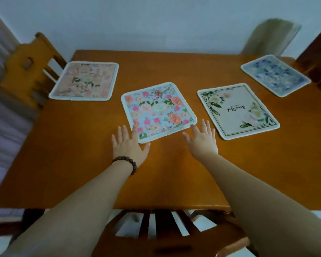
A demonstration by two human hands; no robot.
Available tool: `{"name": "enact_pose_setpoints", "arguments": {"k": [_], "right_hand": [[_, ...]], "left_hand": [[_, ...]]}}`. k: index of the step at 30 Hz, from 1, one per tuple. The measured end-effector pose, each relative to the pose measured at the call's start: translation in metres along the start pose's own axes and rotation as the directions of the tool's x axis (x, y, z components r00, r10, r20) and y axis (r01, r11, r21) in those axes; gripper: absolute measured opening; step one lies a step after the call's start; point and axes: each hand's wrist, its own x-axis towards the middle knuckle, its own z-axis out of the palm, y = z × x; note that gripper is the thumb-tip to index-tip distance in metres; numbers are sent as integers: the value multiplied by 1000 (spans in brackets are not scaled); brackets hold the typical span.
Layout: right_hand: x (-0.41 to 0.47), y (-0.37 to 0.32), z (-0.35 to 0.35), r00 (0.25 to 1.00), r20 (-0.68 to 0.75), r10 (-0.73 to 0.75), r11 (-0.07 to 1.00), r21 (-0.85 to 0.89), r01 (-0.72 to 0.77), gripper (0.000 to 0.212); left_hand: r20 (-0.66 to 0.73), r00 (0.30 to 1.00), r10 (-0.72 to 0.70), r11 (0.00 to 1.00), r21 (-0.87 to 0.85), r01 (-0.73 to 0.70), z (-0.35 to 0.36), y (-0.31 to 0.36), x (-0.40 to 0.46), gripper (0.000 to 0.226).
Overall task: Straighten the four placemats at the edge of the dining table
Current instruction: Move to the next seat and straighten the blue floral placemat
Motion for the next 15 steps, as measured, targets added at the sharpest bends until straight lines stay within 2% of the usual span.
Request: {"name": "enact_pose_setpoints", "arguments": {"k": [5, 15], "right_hand": [[33, 6, 7, 996, 35, -81, 997, 12, 81, 60], [112, 25, 31, 994, 86, -66, 998, 20, 64, 62]], "left_hand": [[19, 996, -85, 996, 23, 84, 7, -4, 17, 85], [125, 986, -110, 994, -4, 112, 47, 10, 72, 99]]}}
